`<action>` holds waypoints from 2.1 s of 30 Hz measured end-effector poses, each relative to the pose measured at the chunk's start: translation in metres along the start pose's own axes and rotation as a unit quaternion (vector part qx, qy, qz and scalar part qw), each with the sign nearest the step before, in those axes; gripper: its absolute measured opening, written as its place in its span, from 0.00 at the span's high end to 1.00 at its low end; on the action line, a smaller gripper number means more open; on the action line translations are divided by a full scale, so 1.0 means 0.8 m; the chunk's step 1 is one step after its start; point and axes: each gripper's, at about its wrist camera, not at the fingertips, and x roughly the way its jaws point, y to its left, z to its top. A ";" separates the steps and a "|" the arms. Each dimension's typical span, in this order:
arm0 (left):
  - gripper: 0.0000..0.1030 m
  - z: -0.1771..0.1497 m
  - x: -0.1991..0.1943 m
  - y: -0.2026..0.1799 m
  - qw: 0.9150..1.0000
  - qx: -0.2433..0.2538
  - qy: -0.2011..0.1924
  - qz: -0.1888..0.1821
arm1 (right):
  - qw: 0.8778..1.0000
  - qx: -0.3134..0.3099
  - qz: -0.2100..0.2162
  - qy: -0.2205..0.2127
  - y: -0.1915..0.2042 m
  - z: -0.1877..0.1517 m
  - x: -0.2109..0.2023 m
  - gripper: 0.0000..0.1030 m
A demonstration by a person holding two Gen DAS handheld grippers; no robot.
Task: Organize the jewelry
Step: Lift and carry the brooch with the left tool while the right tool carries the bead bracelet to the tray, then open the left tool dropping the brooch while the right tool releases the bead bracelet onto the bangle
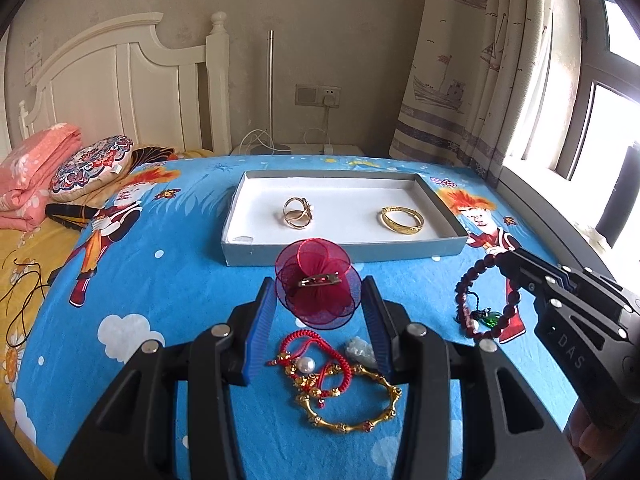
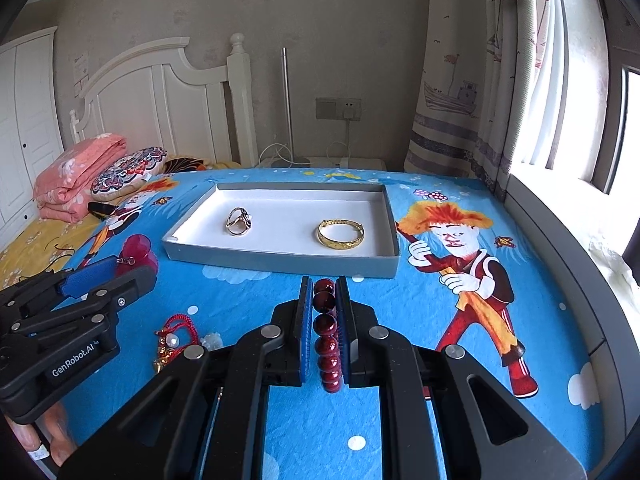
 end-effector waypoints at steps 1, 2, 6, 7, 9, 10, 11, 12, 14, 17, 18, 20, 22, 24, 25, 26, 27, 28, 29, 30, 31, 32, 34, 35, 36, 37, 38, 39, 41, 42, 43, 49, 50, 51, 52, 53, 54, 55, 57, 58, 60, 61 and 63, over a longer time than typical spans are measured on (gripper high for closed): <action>0.59 0.001 0.001 0.000 1.000 0.001 0.000 0.000 | 1.000 0.000 0.000 0.000 -0.001 0.001 0.001 0.87; 0.59 0.003 0.002 0.000 1.000 0.002 -0.001 0.001 | 1.000 0.000 0.000 0.000 0.000 0.002 0.001 0.87; 0.59 0.011 0.005 0.001 1.000 0.009 -0.004 0.005 | 1.000 -0.003 0.001 -0.002 0.001 0.011 0.006 0.87; 0.59 0.015 0.007 0.002 1.000 0.009 -0.005 0.006 | 1.000 -0.003 0.001 -0.003 0.001 0.015 0.008 0.87; 0.59 0.022 0.013 0.004 1.000 0.008 -0.006 0.008 | 1.000 -0.001 0.003 -0.001 -0.001 0.020 0.013 0.87; 0.59 0.026 0.017 0.005 1.000 0.009 -0.005 0.009 | 1.000 0.001 0.002 -0.001 -0.002 0.023 0.016 0.87; 0.59 0.030 0.020 0.005 1.000 0.010 -0.005 0.008 | 1.000 0.002 0.000 -0.001 -0.004 0.026 0.019 0.87; 0.59 0.034 0.024 0.004 1.000 0.012 -0.005 0.008 | 1.000 0.003 -0.001 -0.002 -0.005 0.029 0.022 0.87; 0.59 0.040 0.031 0.004 1.000 0.014 -0.006 0.011 | 1.000 0.004 -0.002 -0.002 -0.009 0.037 0.030 0.87; 0.59 0.053 0.044 0.005 1.000 0.015 -0.006 0.014 | 1.000 0.007 -0.004 -0.001 -0.013 0.049 0.042 0.87; 0.59 0.059 0.051 0.005 1.000 0.015 -0.005 0.015 | 1.000 0.006 -0.007 -0.002 -0.013 0.053 0.048 0.87; 0.59 0.067 0.059 0.006 1.000 0.014 -0.003 0.015 | 1.000 0.005 -0.011 -0.002 -0.015 0.062 0.058 0.87; 0.59 0.075 0.070 0.005 1.000 0.018 -0.003 0.019 | 1.000 0.003 -0.014 -0.005 -0.015 0.072 0.067 0.87; 0.59 0.084 0.084 0.005 1.000 0.017 0.001 0.021 | 1.000 0.001 -0.019 -0.009 -0.014 0.081 0.074 0.87; 0.59 0.088 0.090 0.005 1.000 0.016 0.003 0.021 | 1.000 0.001 -0.021 -0.011 -0.015 0.087 0.080 0.87; 0.59 0.093 0.098 0.005 1.000 0.016 0.004 0.022 | 1.000 0.003 -0.022 -0.011 -0.017 0.092 0.085 0.87; 0.59 0.097 0.105 0.006 1.000 0.014 0.005 0.023 | 1.000 0.005 -0.023 -0.011 -0.018 0.097 0.091 0.87; 0.59 0.101 0.112 0.006 1.000 0.014 0.007 0.022 | 1.000 0.006 -0.024 -0.011 -0.019 0.100 0.096 0.87; 0.59 0.106 0.121 0.007 1.000 0.013 0.010 0.022 | 1.000 0.006 -0.025 -0.011 -0.019 0.104 0.102 0.87; 0.59 0.109 0.127 0.007 1.000 0.012 0.012 0.023 | 1.000 0.006 -0.027 -0.012 -0.020 0.108 0.107 0.87; 0.59 0.114 0.138 0.007 0.999 0.013 0.015 0.025 | 1.000 0.006 -0.028 -0.012 -0.021 0.112 0.113 0.87; 0.59 0.117 0.146 0.006 0.999 0.015 0.017 0.026 | 0.999 0.007 -0.029 -0.012 -0.021 0.115 0.119 0.87; 0.59 0.123 0.160 0.005 0.999 0.015 0.022 0.027 | 0.999 0.009 -0.031 -0.011 -0.021 0.120 0.133 0.87; 0.59 0.126 0.170 0.004 0.999 0.017 0.026 0.027 | 0.999 0.010 -0.032 -0.011 -0.022 0.122 0.139 0.87; 0.59 0.128 0.177 0.004 0.999 0.018 0.029 0.026 | 0.999 0.012 -0.032 -0.009 -0.023 0.124 0.147 0.87; 0.59 0.130 0.186 0.005 0.999 0.015 0.034 0.026 | 0.999 0.014 -0.032 -0.007 -0.023 0.125 0.153 0.87; 0.59 0.132 0.193 0.005 0.999 0.014 0.039 0.025 | 0.999 0.015 -0.034 -0.004 -0.023 0.127 0.160 0.87; 0.59 0.135 0.204 0.006 0.999 0.014 0.044 0.024 | 0.999 0.014 -0.037 -0.001 -0.024 0.128 0.170 0.87; 0.59 0.136 0.217 0.006 0.998 0.012 0.049 0.026 | 0.999 0.018 -0.038 0.007 -0.026 0.129 0.186 0.87; 0.59 0.137 0.226 0.007 0.998 0.012 0.055 0.025 | 0.999 0.020 -0.038 0.011 -0.028 0.130 0.193 0.87; 0.59 0.137 0.232 0.007 0.998 0.012 0.059 0.025 | 0.999 0.020 -0.037 0.015 -0.028 0.130 0.201 0.87; 0.59 0.133 0.270 0.010 0.996 0.004 0.092 0.017 | 0.998 0.016 -0.046 0.039 -0.031 0.130 0.237 0.87; 0.59 0.133 0.276 0.011 0.995 0.002 0.098 0.018 | 0.998 0.019 -0.047 0.045 -0.033 0.129 0.244 0.87; 0.58 0.132 0.280 0.012 0.995 0.000 0.101 0.017 | 0.997 0.022 -0.048 0.052 -0.035 0.128 0.250 0.87; 0.58 0.131 0.284 0.013 0.995 0.000 0.102 0.020 | 0.997 0.024 -0.049 0.057 -0.036 0.127 0.255 0.87; 0.58 0.131 0.286 0.014 0.994 0.001 0.103 0.022 | 0.997 0.026 -0.050 0.061 -0.038 0.125 0.260 0.87; 0.57 0.130 0.289 0.015 0.994 -0.001 0.104 0.023 | 0.996 0.026 -0.051 0.067 -0.040 0.124 0.264 0.87; 0.55 0.130 0.290 0.016 0.994 -0.002 0.105 0.023 | 0.996 0.024 -0.052 0.071 -0.040 0.122 0.267 0.87; 0.47 0.129 0.291 0.015 0.994 -0.001 0.104 0.022 | 0.995 0.023 -0.059 0.077 -0.042 0.120 0.272 0.87; 0.47 0.128 0.290 0.014 0.994 0.001 0.103 0.022 | 0.995 0.025 -0.059 0.077 -0.043 0.119 0.273 0.87; 0.43 0.128 0.290 0.013 0.994 0.003 0.103 0.020 | 0.995 0.025 -0.060 0.082 -0.043 0.117 0.274 0.86; 0.41 0.128 0.289 0.013 0.995 0.004 0.102 0.021 | 0.994 0.024 -0.060 0.085 -0.043 0.116 0.275 0.86; 0.39 0.128 0.286 0.013 0.995 0.004 0.100 0.021 | 0.994 0.024 -0.063 0.089 -0.045 0.114 0.276 0.84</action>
